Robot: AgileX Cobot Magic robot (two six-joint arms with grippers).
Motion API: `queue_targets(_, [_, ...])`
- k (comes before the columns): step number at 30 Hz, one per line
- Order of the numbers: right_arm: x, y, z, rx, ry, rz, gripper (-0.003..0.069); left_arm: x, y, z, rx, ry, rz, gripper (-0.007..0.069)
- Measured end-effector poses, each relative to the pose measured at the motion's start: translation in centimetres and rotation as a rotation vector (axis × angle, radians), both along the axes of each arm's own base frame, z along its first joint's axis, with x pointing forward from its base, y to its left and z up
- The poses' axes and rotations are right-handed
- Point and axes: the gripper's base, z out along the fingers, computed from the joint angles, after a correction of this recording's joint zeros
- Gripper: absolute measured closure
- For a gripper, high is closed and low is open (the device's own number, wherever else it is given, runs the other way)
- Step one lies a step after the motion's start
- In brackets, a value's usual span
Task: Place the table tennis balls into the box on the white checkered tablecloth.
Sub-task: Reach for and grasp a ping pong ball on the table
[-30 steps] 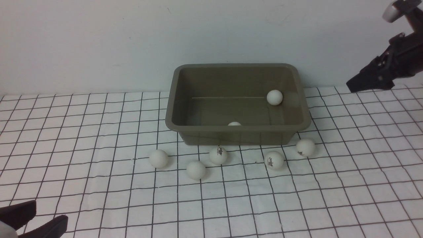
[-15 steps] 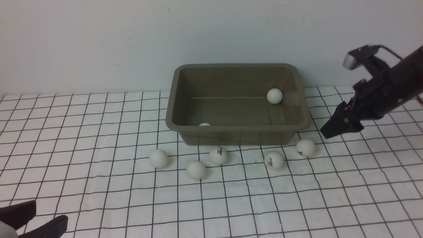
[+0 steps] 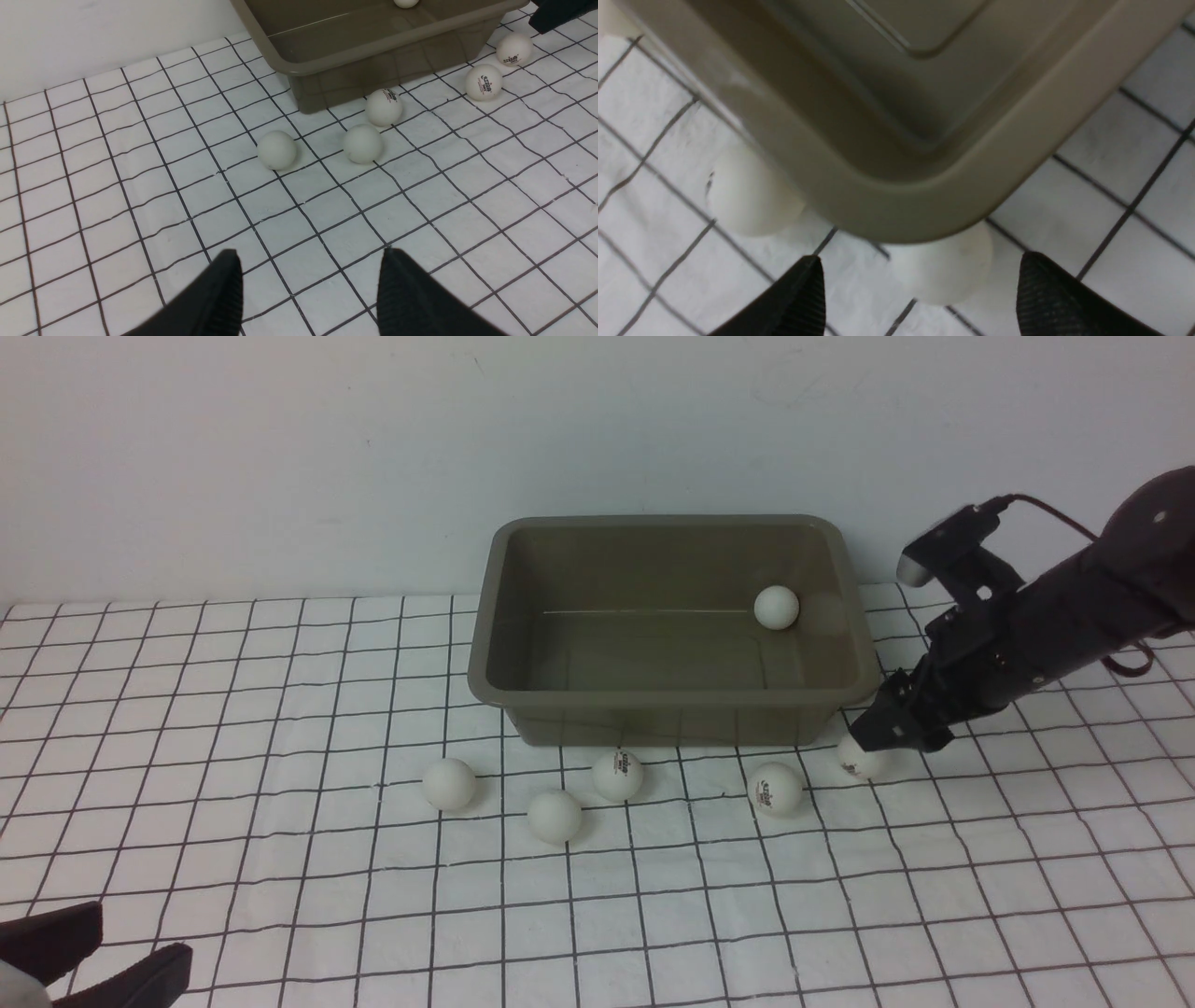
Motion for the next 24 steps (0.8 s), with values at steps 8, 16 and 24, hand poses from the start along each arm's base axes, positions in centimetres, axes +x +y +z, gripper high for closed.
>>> queue_targets(8, [0.4, 0.0, 0.1, -0.03, -0.051, 0.008, 0.0164, 0.0, 0.0, 0.0, 0.0, 0.0, 0.0, 0.0268])
queue_targets(16, [0.7, 0.0, -2.0, -0.032, -0.001, 0.005, 0.0164, 0.0, 0.0, 0.0, 0.0, 0.0, 0.0, 0.0268])
queue_targets(24, [1.0, 0.3, -4.1, 0.002, 0.042, 0.008, 0.0164, 0.0, 0.0, 0.0, 0.0, 0.0, 0.0, 0.0268])
